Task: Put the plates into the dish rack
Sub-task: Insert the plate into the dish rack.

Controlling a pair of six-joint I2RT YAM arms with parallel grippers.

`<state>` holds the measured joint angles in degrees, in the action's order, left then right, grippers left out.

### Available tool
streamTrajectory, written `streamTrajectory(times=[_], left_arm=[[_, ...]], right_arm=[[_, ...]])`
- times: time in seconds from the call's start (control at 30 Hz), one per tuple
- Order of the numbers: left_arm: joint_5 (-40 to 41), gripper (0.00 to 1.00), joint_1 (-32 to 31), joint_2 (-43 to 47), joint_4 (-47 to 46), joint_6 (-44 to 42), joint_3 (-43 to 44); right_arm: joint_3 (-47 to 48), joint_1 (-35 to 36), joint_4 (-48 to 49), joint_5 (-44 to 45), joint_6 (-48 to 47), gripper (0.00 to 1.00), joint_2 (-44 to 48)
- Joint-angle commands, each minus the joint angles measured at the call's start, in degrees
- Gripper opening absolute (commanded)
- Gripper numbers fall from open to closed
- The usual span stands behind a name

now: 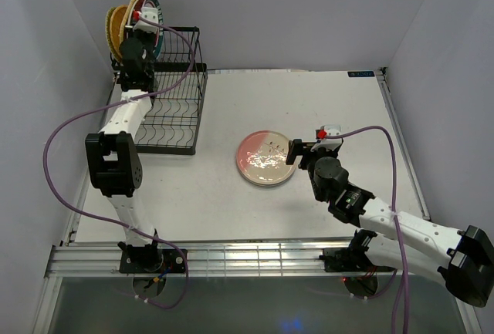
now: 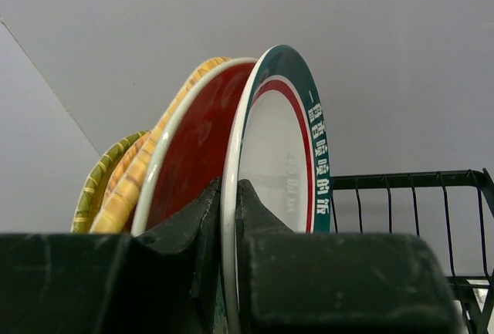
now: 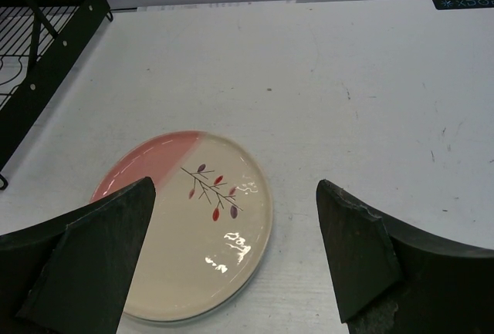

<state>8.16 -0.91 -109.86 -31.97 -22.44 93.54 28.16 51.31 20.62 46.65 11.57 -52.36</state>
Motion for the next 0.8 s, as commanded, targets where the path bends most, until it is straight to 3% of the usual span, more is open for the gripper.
streamTrajectory(times=[0.0, 0.23, 0.57, 0.77], left_arm=[[0.36, 0.23, 0.73, -0.26, -1.08, 0.02, 1.47], [0.54, 0.62, 0.73, 0.09, -0.29, 0.2, 2.44], [-1.39, 0.93, 0.73, 5.27, 3.92, 4.24, 2.53], [-1.4, 0.98, 0.73, 10.09, 4.98, 5.73, -0.28]], right_arm=[[1.02, -0.51, 1.09, -0.07, 0.82, 0.9, -0.2], [1.1, -0.77, 0.82, -0.51, 1.08, 0.9, -0.03], [1.63, -0.95, -0.05, -1.74, 1.61, 0.9, -0.29], [2.07, -1.03, -0.58, -2.44, 1.87, 0.9, -0.73]])
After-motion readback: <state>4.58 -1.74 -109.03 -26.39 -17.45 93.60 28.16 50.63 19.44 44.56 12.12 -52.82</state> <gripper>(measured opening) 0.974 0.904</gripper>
